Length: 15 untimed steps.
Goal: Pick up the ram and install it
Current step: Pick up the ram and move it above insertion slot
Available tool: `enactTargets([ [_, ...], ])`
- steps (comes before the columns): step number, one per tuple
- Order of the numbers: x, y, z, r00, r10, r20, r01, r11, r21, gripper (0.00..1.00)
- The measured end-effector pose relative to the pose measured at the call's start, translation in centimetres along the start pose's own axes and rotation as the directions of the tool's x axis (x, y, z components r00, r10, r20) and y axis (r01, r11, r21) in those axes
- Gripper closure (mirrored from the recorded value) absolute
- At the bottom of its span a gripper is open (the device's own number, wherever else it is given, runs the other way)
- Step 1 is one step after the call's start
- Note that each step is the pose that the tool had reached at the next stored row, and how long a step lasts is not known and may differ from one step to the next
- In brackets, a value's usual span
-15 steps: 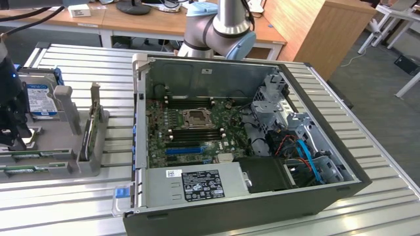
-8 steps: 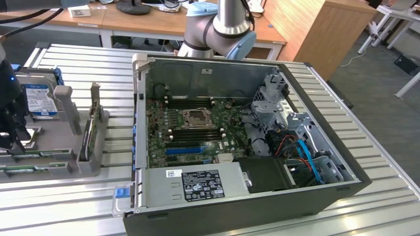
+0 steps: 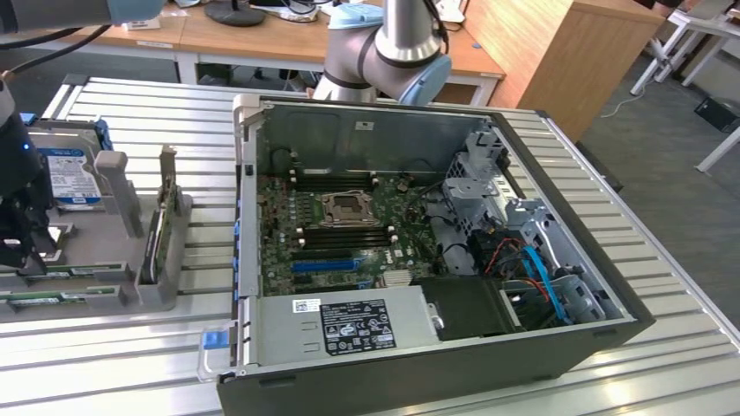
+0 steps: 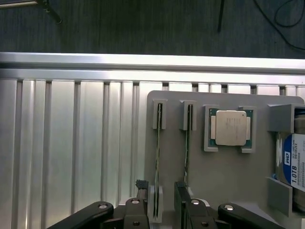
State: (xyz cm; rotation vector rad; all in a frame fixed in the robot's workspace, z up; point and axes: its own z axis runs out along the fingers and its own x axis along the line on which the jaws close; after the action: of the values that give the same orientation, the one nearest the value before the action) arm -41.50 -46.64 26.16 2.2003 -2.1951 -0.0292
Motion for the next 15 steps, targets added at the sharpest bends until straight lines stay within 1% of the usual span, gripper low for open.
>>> enactTargets([
  [15,0.0,-0.08,2.18,1.0000,0.000,-0.0001,0.000,1.0000,-0.0001,0.64],
])
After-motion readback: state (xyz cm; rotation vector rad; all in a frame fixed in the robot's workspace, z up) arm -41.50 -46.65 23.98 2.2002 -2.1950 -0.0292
